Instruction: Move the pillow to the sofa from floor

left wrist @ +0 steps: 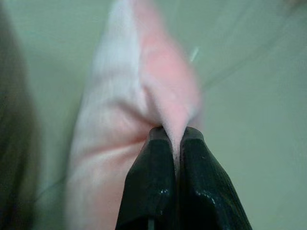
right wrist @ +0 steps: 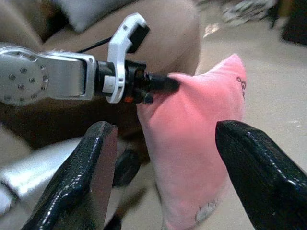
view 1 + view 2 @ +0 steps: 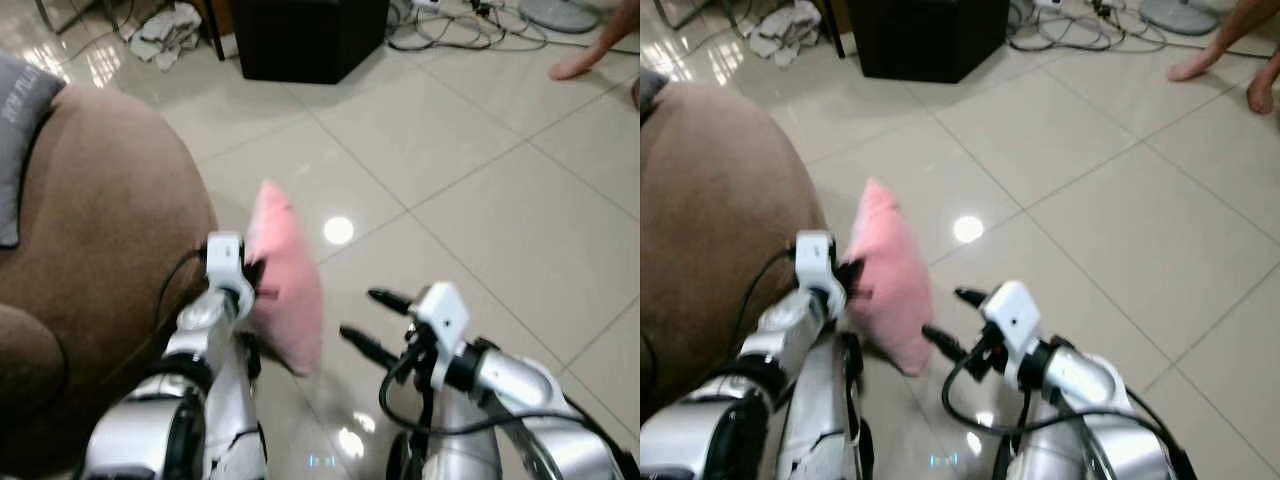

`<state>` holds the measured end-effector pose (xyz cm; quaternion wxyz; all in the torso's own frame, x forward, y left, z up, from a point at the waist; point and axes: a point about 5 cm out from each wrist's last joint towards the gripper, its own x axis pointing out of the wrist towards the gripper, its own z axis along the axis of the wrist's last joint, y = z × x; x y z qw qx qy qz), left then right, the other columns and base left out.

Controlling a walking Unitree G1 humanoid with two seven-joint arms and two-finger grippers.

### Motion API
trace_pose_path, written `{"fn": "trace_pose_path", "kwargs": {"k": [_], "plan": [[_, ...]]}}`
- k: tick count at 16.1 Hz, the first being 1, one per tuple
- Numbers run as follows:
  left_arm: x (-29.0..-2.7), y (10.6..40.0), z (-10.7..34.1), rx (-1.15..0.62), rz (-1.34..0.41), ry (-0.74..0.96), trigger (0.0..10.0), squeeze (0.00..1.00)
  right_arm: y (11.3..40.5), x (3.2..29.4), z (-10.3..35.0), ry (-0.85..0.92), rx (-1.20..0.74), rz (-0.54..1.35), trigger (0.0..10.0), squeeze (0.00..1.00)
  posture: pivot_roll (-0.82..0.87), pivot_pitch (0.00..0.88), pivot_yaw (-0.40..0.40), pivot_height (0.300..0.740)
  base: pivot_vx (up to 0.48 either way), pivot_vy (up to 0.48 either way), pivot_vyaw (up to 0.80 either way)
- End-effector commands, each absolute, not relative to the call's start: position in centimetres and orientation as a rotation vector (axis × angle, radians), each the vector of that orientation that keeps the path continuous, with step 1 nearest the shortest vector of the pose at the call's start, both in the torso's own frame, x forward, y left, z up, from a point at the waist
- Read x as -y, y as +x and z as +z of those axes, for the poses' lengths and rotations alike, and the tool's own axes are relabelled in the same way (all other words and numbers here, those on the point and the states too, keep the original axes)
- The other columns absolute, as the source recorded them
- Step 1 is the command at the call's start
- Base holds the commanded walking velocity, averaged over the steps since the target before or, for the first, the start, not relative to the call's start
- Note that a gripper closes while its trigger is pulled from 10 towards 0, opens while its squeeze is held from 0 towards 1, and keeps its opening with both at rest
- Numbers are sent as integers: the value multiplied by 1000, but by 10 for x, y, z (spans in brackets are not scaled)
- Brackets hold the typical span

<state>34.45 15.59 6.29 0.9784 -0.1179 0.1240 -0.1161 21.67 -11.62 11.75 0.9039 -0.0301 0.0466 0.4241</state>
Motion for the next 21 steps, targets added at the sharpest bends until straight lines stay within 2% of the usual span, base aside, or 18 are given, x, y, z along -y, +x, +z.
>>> {"fn": "trace_pose_path", "kwargs": {"k": [1, 3, 5, 7, 8, 9, 13, 17, 21], "plan": [[-157, 358, 100, -62, -260, -295, 0, 0, 217, 117, 127, -33, -35, 811, 10000, 0, -53, 93, 46, 496, 0, 0, 0], [-161, 360, 161, 185, -248, -363, 0, 0, 229, 124, 149, -3, 79, 590, 10000, 0, -47, 67, 57, 496, 0, 0, 0], [-172, 356, 191, 293, -197, -279, 0, 0, 246, 134, 159, 51, 99, 406, 10000, 0, -37, 42, 58, 506, 0, 0, 0], [-176, 352, 200, 314, -196, -175, 0, 0, 257, 136, 167, 27, 129, 331, 10000, 0, -26, 38, 48, 521, 0, 0, 0], [-177, 348, 203, 312, -188, -137, 2196, 0, 265, 138, 170, 25, 128, 291, 10000, 0, -21, 38, 42, 531, 0, 0, 0], [-178, 342, 204, 272, -174, -83, 10000, 0, 275, 141, 174, 30, 130, 241, 10000, 0, -3, 41, 25, 541, 0, 0, 0], [-173, 333, 199, 194, -163, -34, 10000, 0, 294, 146, 189, 25, 148, 166, 10000, 0, 0, 33, 19, 581, 0, 0, 0], [-168, 323, 186, 121, -170, 61, 10000, 0, 293, 151, 187, 18, 121, 109, 10000, 0, -3, 32, 32, 626, 0, 0, 0], [-168, 316, 180, 102, -162, 64, 10000, 0, 289, 153, 177, 3, 81, 83, 10000, 0, -5, 26, 35, 656, 0, 0, 0]]}}
